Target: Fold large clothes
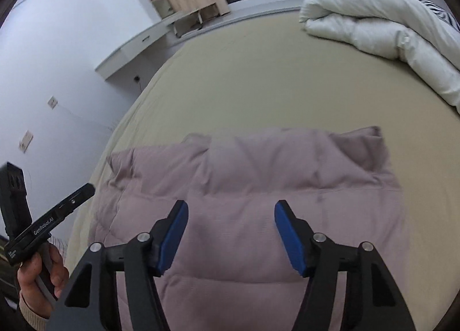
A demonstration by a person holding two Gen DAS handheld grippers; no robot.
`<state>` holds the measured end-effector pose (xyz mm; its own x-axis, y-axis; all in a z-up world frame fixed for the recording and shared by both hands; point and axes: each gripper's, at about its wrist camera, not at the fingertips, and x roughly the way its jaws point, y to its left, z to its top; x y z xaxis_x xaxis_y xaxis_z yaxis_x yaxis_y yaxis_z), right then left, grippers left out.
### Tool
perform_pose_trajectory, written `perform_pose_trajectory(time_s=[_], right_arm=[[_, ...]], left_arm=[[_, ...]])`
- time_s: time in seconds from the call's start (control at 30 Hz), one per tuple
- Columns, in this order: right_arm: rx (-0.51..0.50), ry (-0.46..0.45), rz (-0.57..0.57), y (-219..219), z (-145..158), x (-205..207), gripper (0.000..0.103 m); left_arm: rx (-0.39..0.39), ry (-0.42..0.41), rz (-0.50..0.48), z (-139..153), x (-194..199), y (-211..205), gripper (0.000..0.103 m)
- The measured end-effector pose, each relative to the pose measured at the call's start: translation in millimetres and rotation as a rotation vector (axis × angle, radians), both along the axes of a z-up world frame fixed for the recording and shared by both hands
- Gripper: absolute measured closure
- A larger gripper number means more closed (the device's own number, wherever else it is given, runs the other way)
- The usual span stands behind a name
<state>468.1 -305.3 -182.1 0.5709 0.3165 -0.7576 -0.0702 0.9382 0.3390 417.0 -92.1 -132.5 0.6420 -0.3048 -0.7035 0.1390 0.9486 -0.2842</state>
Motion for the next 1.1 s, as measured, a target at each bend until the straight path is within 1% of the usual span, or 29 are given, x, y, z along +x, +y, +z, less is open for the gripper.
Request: perform_pose_trajectory(time_s=[0.03, 0.07, 0.1, 0.13, 0.17, 0.3, 0.33, 0.43, 0.53, 0.67, 0.77, 0.87, 0.97, 1.0, 1.07, 1.1], right_arm=[[-0.024, 0.024, 0.014, 13, -9, 8, 0.043], [-0.058, 0.039, 0.016, 21, -18, 18, 0.052], [-0.098, 0.05, 0.009, 27, -28, 29, 0.057], [-0.115, 0.055, 0.007, 24, -38, 46, 0.06], [-0.135, 0.059, 0.002, 23, -45, 57, 0.064], [-0.136, 0.076, -0.018, 15, -61, 90, 0.073], [-0.152, 0.082, -0.019, 15, -65, 97, 0.073], [-0.191, 0.101, -0.012, 19, -79, 120, 0.074], [-0.19, 0.115, -0.02, 15, -95, 141, 0.074], [-0.174, 0.118, -0.026, 10, -105, 152, 0.075], [-0.19, 0.108, -0.024, 16, -108, 153, 0.075], [-0.197, 0.092, -0.036, 18, -111, 156, 0.075], [-0.219, 0.077, -0.048, 25, -110, 153, 0.075], [-0.225, 0.075, -0.047, 26, -109, 153, 0.074], [-0.206, 0.067, -0.042, 25, -102, 147, 0.072], [-0.18, 0.07, -0.041, 21, -93, 140, 0.071]], left_arm=[[0.019, 0.011, 0.0, -8, 4, -7, 0.08], [0.04, 0.022, -0.002, -14, 6, -12, 0.08], [0.069, 0.033, 0.0, -21, 12, -21, 0.08], [0.103, 0.04, 0.006, -30, 22, -28, 0.08], [0.134, 0.041, 0.006, -37, 34, -39, 0.08], [0.201, 0.068, 0.019, -71, 77, -47, 0.08], [0.222, 0.073, 0.024, -78, 87, -50, 0.08], [0.204, 0.112, 0.033, -99, 114, -43, 0.08], [0.227, 0.133, 0.031, -116, 136, -44, 0.08], [0.252, 0.153, 0.016, -137, 160, -43, 0.08], [0.276, 0.15, 0.011, -151, 170, -42, 0.08], [0.308, 0.15, 0.009, -165, 187, -50, 0.08], [0.342, 0.161, 0.002, -168, 192, -53, 0.08], [0.342, 0.162, 0.002, -166, 191, -54, 0.08], [0.335, 0.171, 0.014, -156, 184, -51, 0.08], [0.323, 0.165, 0.017, -147, 171, -46, 0.08]])
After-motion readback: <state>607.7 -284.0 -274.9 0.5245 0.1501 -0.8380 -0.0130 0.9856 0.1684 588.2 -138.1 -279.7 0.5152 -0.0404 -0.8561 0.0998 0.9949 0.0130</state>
